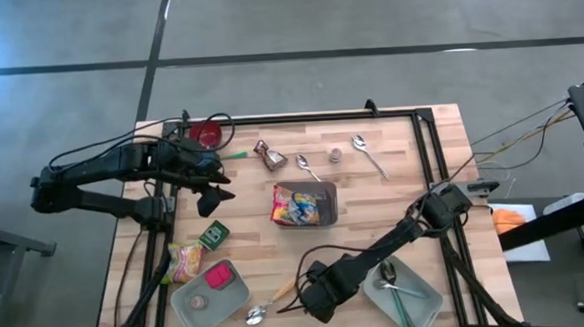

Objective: Pick & Place Food Item
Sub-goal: Put the yellow spice bottle into the left grey bin, then put the silver spoon into the right grey bin

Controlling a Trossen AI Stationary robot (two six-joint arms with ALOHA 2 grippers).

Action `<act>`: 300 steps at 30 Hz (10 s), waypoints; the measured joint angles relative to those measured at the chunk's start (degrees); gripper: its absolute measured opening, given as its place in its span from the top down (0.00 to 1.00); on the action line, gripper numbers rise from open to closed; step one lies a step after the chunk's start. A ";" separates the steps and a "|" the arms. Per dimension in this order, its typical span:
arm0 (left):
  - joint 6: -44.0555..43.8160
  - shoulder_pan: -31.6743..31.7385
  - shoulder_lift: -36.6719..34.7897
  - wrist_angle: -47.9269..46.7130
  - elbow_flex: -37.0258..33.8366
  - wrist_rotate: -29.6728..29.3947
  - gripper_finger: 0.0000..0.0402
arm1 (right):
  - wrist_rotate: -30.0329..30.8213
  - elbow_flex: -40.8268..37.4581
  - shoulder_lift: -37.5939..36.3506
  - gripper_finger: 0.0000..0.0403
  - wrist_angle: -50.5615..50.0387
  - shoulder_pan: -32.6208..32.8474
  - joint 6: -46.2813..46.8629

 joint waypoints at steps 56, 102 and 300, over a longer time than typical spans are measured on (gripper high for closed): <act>-37.88 -6.01 21.42 32.58 0.07 22.16 0.10 | 17.92 0.15 -19.59 0.51 13.32 -13.29 -21.44; -8.91 -12.61 9.39 8.49 0.13 14.64 0.46 | 10.65 0.19 -20.32 0.02 15.22 -13.46 -22.80; -38.90 -13.46 26.08 36.59 1.68 -16.96 0.08 | -15.03 -45.03 -34.54 0.29 8.48 -74.90 -54.88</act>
